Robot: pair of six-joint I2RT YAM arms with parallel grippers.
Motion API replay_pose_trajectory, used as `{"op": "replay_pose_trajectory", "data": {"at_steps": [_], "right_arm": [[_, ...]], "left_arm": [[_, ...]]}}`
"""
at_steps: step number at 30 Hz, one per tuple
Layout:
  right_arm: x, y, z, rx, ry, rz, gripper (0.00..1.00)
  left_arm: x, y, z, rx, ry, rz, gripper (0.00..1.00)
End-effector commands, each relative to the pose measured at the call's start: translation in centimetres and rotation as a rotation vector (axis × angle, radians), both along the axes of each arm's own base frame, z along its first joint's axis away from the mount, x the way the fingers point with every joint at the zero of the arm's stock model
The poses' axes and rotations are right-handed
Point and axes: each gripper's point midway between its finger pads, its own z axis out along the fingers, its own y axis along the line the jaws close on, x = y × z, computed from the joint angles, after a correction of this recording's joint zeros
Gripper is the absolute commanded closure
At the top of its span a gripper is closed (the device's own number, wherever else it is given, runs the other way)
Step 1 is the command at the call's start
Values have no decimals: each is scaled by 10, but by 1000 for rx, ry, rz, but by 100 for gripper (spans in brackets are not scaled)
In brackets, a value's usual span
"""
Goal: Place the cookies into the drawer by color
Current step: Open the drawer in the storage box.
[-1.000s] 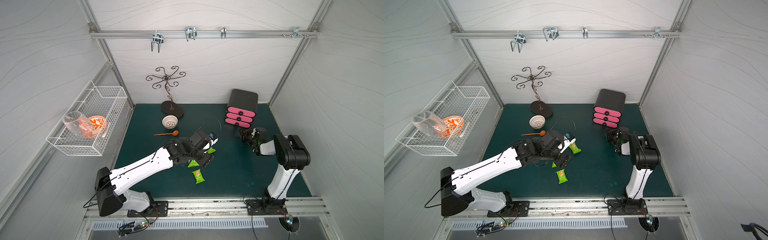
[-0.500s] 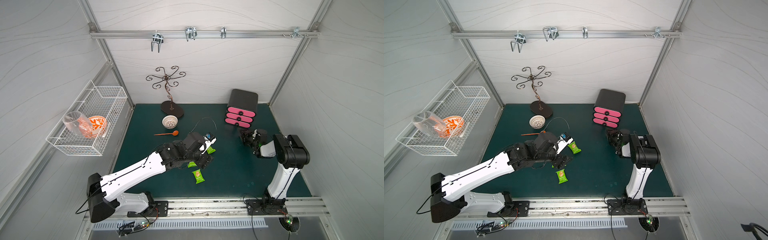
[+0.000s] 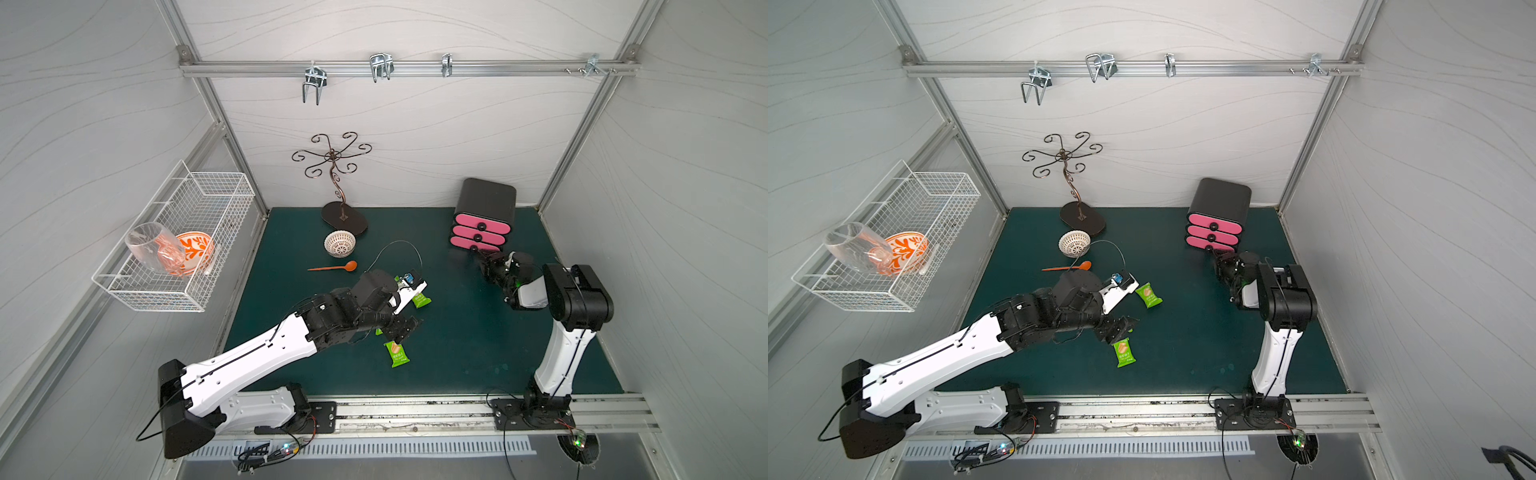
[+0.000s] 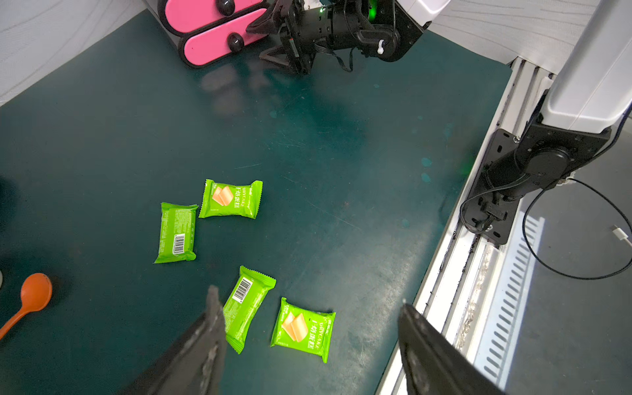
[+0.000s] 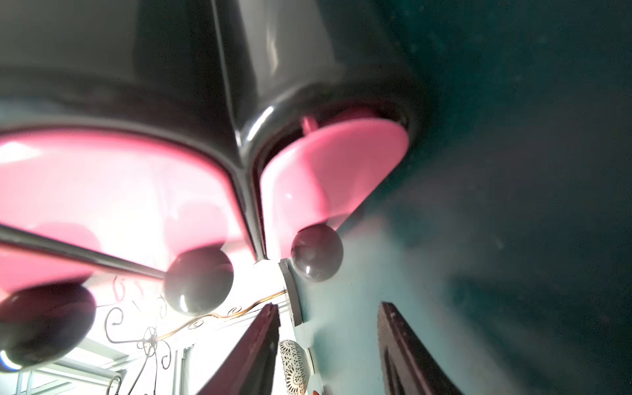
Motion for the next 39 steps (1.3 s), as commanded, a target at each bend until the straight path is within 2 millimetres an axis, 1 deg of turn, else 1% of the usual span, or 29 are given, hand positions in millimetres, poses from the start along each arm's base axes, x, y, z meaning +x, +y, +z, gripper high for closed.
{"op": "replay_pose_trajectory", "data": {"at_steps": [1, 5, 11, 17, 24, 29, 34, 39], "right_arm": [[9, 1, -1, -9, -6, -17, 49], [20, 7, 2, -4, -27, -16, 48], [26, 18, -8, -7, -1, -7, 48], [35, 23, -15, -9, 3, -29, 48], [40, 18, -27, -21, 19, -80, 49], [42, 19, -31, -30, 29, -77, 55], [39, 21, -33, -42, 28, -54, 68], [33, 26, -26, -67, 8, -9, 76]], "left_arm": [[6, -2, 13, -38, -64, 3, 19], [9, 3, 8, -24, -88, 15, 19], [10, 3, 8, -27, -91, 21, 18], [10, 6, 7, -19, -97, 26, 18], [11, 11, 8, -6, -112, 32, 18], [12, 14, 8, -1, -114, 39, 18], [13, 14, 8, 0, -117, 40, 18], [13, 13, 8, -4, -115, 41, 18]]}}
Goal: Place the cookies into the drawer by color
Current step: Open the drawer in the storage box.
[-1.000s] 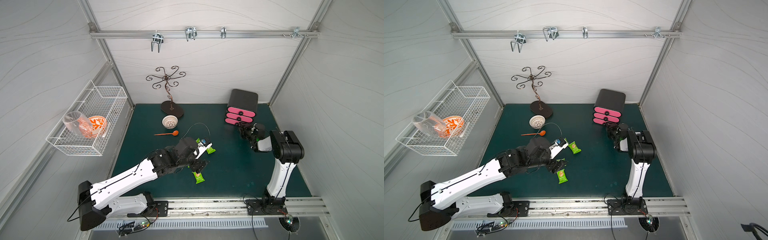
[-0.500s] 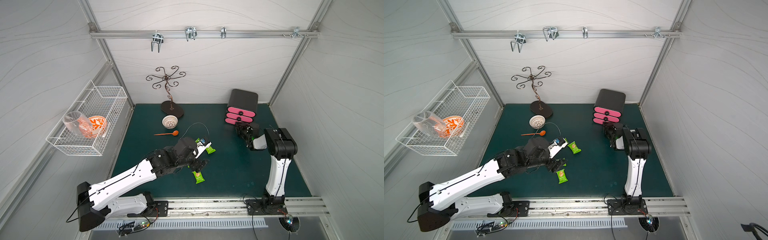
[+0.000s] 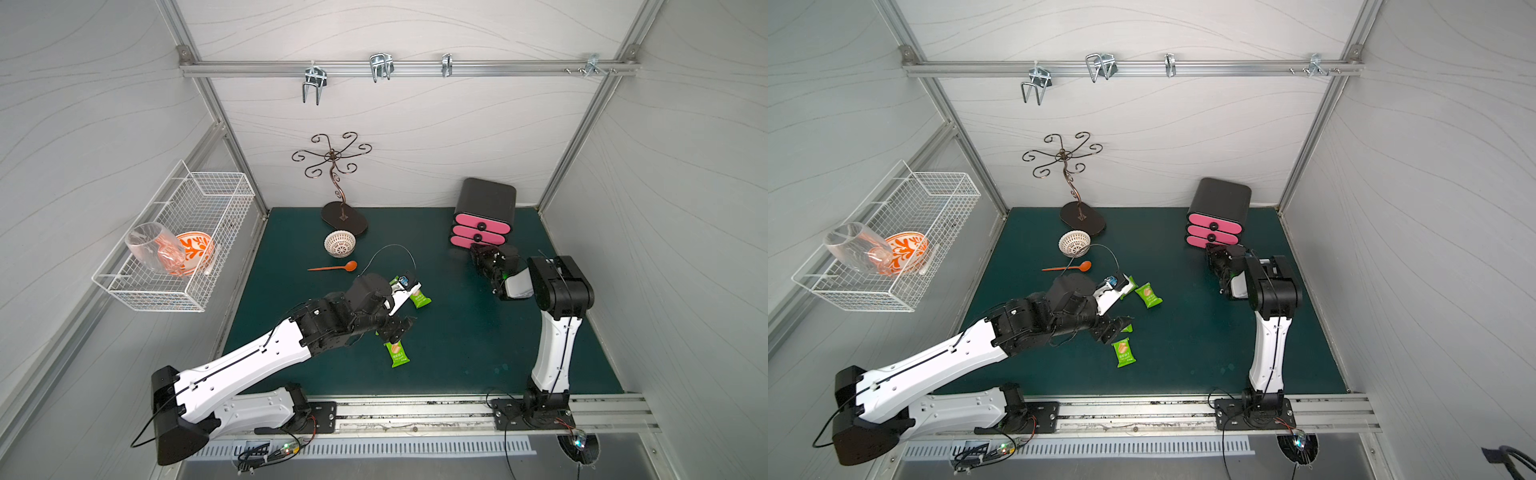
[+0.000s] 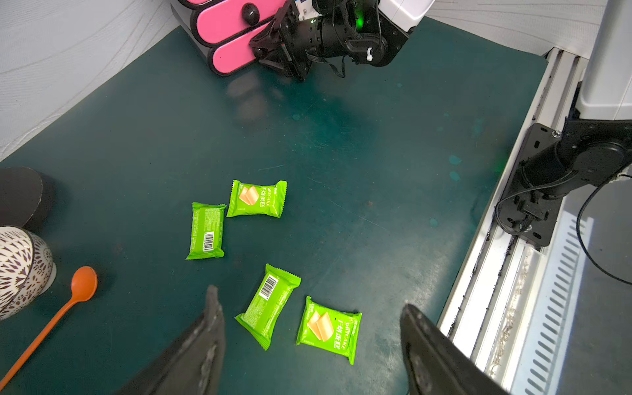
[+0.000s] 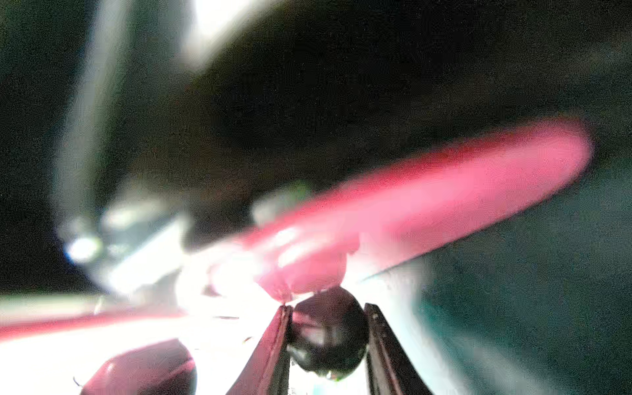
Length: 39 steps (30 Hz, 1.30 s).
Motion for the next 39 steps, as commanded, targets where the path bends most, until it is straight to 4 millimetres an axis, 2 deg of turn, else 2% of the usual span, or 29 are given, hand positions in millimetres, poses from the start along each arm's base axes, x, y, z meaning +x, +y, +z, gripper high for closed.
{"op": "replay_pose_trajectory", "data": {"at_steps": [1, 5, 10, 13, 18, 23, 30, 34, 39], "right_arm": [[-10, 6, -13, -42, 34, 48, 77], [-27, 16, -5, -60, 28, 79, 78], [-62, 31, 1, -107, 52, 108, 78], [-77, 41, 5, -129, 60, 139, 78], [-99, 44, 0, -150, 98, 136, 75], [-110, 45, -2, -154, 111, 136, 75], [-127, 45, -9, -202, 153, 162, 55], [-135, 38, -9, -184, 189, 150, 39], [-148, 44, 8, -213, 188, 221, 29]], "left_arm": [[4, -1, 10, -33, -29, 7, 18], [4, -3, 9, -45, -27, 10, 18], [6, -3, 10, -48, -46, 7, 18], [4, -2, 10, -51, -48, 3, 18], [-1, -2, 8, -54, -45, -5, 18], [-5, -6, 8, -57, -47, -24, 18], [-6, -7, 0, -49, -32, -11, 19], [-5, -11, 3, -63, -31, -11, 19], [1, -8, 12, -59, -63, 14, 19]]}}
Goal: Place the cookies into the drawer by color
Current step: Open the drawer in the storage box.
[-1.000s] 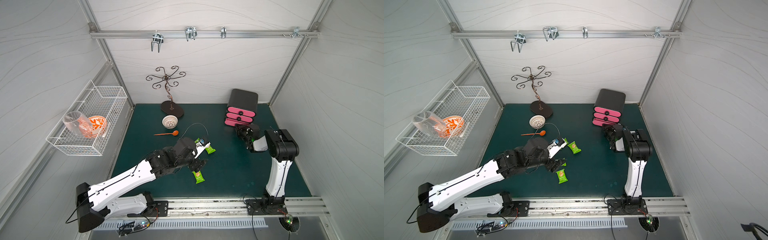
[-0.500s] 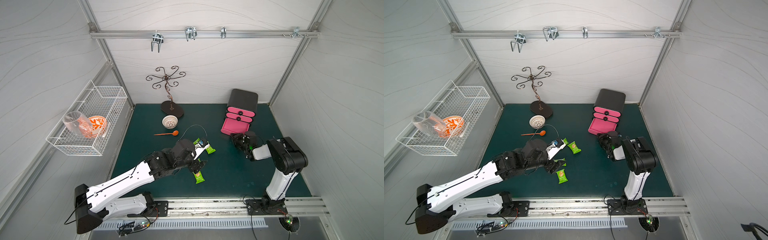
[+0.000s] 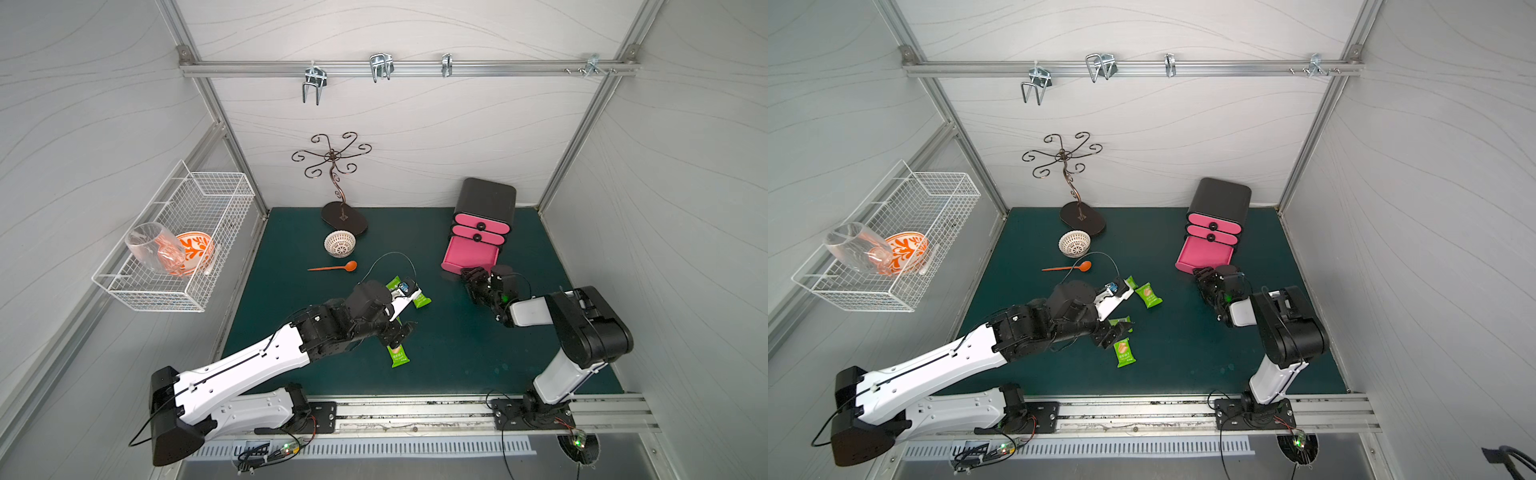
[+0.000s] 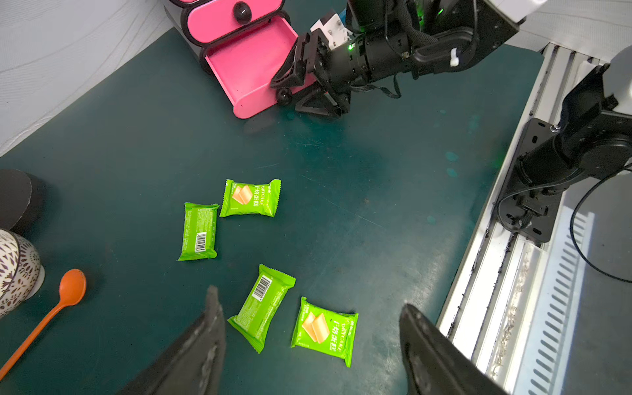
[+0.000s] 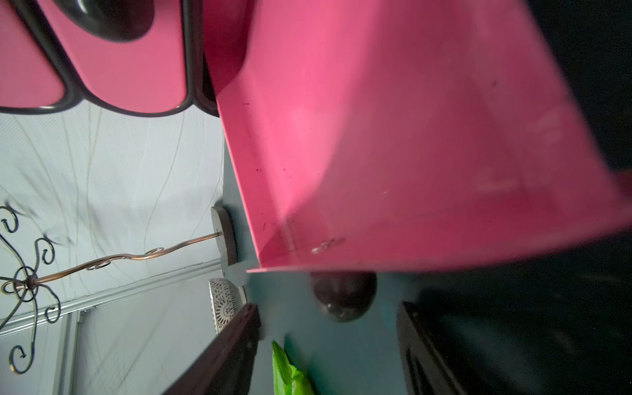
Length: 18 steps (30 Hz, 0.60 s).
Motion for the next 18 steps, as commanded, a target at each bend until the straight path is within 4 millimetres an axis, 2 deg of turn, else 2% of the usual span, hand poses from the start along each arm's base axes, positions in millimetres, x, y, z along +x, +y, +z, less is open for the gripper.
{"op": "replay_pose_trajectory", "data": {"at_steps": [1, 4, 7, 9, 13, 18], "right_arm": [[-18, 2, 8, -51, 23, 64, 28], [-32, -2, 24, -127, 10, 84, 26], [-46, -8, 49, -201, -33, 101, 26], [-55, -4, 65, -262, -56, 164, 27], [-74, 28, 85, -401, -72, 430, 28], [-85, 71, 76, -572, -67, 689, 28]], "left_arm": [[8, -6, 20, -48, -44, 22, 19], [8, -7, 22, -56, -39, 26, 19], [8, -6, 21, -63, -31, 37, 19], [9, -6, 20, -64, -20, 48, 20], [6, -6, 18, -66, 4, 49, 22], [2, -4, 15, -46, -12, 35, 23]]}}
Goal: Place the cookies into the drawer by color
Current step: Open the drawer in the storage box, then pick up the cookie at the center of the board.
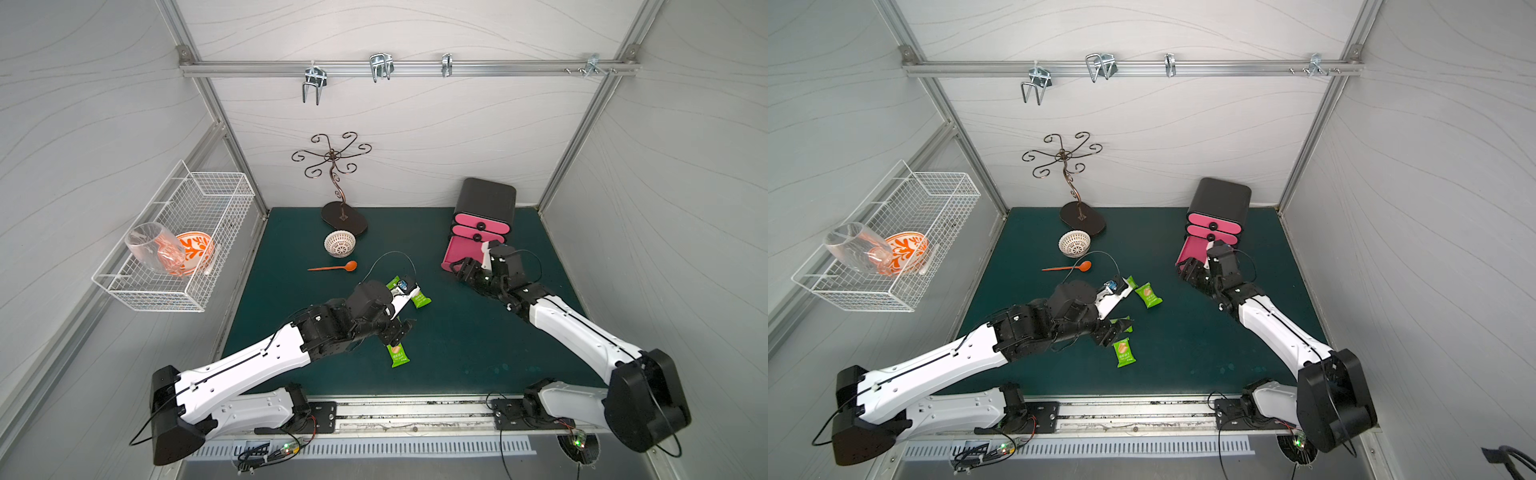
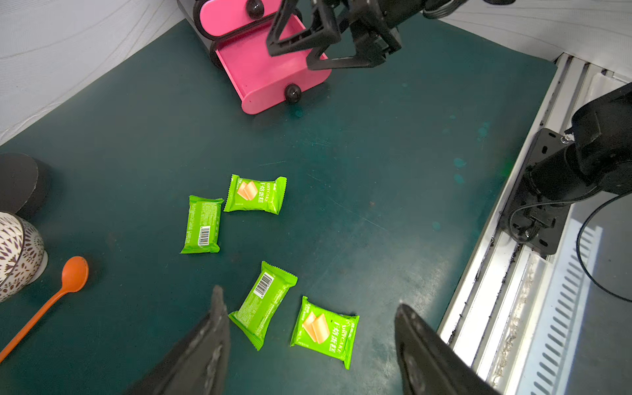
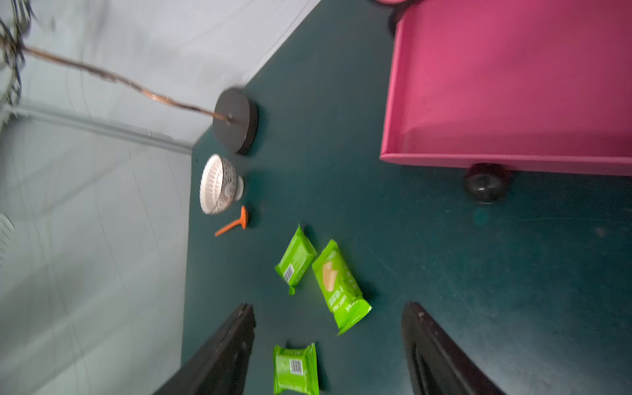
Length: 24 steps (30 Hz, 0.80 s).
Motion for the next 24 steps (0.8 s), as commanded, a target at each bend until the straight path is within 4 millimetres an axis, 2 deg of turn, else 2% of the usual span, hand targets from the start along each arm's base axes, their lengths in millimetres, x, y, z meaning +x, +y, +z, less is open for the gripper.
{"op": "replay_pose_trajectory", "data": {"at_steps": [1, 6, 11, 14, 18, 24], "right_arm": [[-28, 16, -42, -231, 90, 215, 28], [-17, 51, -73, -384, 153, 349, 27], [-6, 84, -105, -512, 139, 461, 26], [1, 98, -122, -545, 151, 486, 25], [1, 107, -142, -565, 197, 522, 25], [-18, 93, -163, -716, 239, 565, 27]], "left_arm": [[0, -3, 15, -30, -31, -2, 23], [-4, 6, 8, -10, -10, 17, 23], [-4, 6, 13, -5, -26, 4, 23], [-1, 10, 15, 14, -44, 12, 22], [-3, 11, 12, 12, -44, 11, 22], [3, 12, 13, 39, -85, 9, 22]]}}
